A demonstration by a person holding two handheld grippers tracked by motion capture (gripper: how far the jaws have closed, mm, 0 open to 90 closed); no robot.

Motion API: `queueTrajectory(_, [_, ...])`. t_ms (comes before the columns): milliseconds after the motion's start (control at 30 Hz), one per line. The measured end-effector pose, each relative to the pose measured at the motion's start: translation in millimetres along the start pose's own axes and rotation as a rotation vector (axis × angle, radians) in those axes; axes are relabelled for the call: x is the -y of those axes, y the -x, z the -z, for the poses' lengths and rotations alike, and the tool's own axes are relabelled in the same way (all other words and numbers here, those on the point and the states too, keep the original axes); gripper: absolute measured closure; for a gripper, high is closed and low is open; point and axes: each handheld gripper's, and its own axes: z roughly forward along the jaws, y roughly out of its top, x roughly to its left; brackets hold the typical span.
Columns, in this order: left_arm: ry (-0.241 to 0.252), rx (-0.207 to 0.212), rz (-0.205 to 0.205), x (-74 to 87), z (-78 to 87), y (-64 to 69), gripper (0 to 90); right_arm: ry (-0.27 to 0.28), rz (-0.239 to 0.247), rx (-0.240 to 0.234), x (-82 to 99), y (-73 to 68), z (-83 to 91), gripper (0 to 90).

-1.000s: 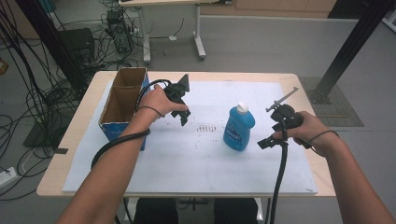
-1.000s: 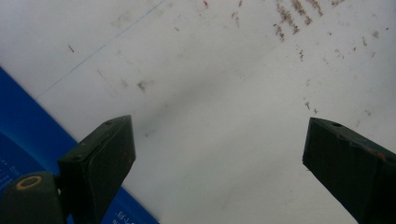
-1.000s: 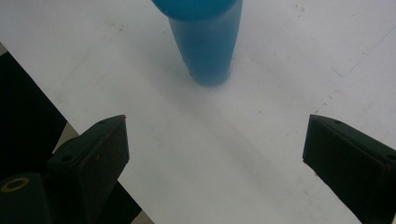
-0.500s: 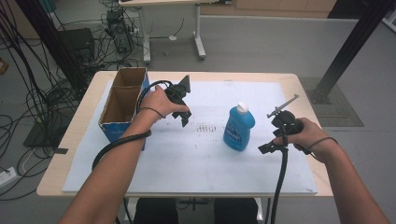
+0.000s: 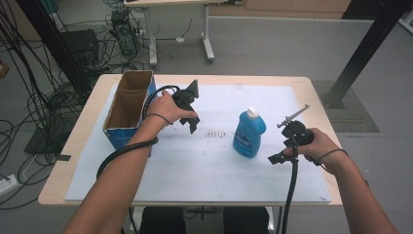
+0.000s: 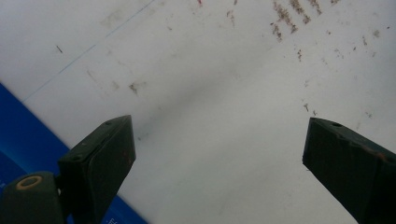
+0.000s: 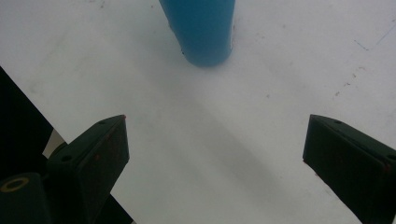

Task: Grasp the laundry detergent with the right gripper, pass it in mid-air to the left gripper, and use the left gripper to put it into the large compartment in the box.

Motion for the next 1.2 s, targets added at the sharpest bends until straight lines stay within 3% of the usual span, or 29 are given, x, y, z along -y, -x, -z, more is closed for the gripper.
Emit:
queueTrajectory(467, [0.008,-0.002,0.003,1.9,-3.0,0.9,9.4,0.052,-0.001,0.01,14.9,-1.1,-12.5,6.3])
queueTrajectory(1000, [0.006,-0.002,0.006,4.2,-5.3,-0.1,9.5,0.159,0.009,0.025,37.7,-1.8,-19.6,6.2])
queueTrajectory(1200, [0.014,-0.004,0.011,5.4,-4.5,0.3,9.5,0.225,0.011,0.022,51.3,-1.0,-22.3,6.2])
